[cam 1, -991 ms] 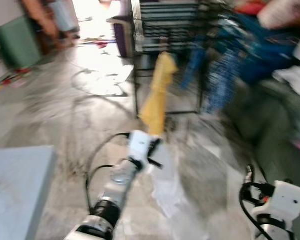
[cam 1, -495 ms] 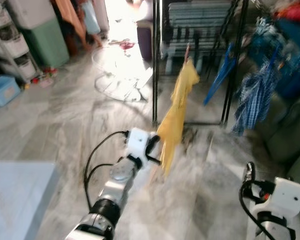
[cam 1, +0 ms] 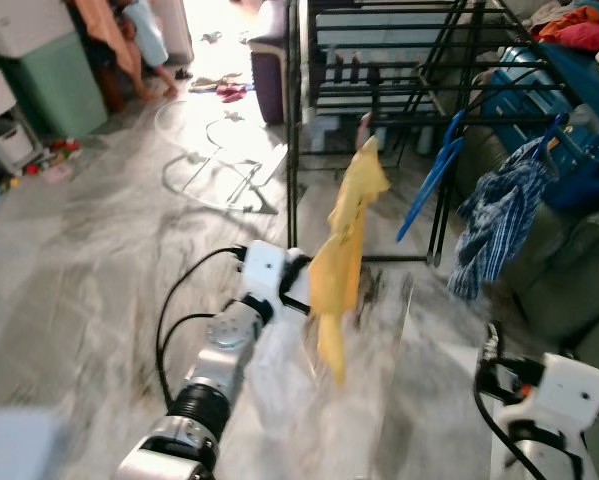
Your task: Hang hanger
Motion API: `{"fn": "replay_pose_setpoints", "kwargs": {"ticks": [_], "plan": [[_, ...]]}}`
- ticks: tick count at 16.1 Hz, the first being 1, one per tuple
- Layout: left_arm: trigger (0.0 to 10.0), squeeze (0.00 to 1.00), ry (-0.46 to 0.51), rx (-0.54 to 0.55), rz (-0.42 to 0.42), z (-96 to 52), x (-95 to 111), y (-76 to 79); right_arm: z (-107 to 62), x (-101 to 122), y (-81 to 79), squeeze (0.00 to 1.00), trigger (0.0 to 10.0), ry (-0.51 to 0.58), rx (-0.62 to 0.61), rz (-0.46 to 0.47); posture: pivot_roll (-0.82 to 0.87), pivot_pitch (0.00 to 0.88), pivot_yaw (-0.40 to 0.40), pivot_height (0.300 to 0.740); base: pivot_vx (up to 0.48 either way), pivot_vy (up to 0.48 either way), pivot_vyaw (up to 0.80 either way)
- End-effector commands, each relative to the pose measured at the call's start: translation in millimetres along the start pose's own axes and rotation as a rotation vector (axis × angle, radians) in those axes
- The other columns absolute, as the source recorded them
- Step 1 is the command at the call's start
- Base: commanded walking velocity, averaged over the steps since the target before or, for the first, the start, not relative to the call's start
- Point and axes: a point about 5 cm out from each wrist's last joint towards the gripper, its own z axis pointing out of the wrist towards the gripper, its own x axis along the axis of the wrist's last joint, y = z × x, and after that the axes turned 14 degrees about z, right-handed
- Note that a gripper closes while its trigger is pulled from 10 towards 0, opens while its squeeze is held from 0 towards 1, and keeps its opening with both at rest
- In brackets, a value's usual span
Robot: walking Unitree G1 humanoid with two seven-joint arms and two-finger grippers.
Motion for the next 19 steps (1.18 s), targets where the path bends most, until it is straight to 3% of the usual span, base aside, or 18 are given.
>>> {"fn": "replay_pose_setpoints", "kwargs": {"ticks": [1, 11, 16, 19], "plan": [[0.0, 0.0, 0.03, -0.006, 0.027, 3.5, 8.6, -2.8, 1.1, 3.3, 0.4, 0.0, 10.0, 0.009, -0.002, 0.008, -0.06, 0.031, 0.011, 0.74, 0.435, 0.0, 0.0], [0.0, 0.0, 0.012, -0.032, 0.034, 1.9, 5.1, -2.9, 0.5, -6.5, -9.7, 0.0, 10.0, -0.045, 0.048, 0.011, -0.05, 0.03, 0.022, 0.74, 0.426, 0.0, 0.0], [0.0, 0.0, 0.015, -0.061, 0.029, 1.0, 4.1, 2.8, 6.9, -3.7, -25.8, 0.0, 10.0, -0.055, 0.123, 0.019, -0.06, 0.044, 0.029, 0.74, 0.0, 0.0, 0.0], [0.0, 0.0, 0.016, -0.084, 0.037, -1.1, 2.8, 4.0, 19.5, -4.1, -47.9, 0.0, 10.0, -0.074, 0.223, 0.024, -0.05, 0.066, 0.035, 0.74, 0.0, 0.0, 0.0]]}}
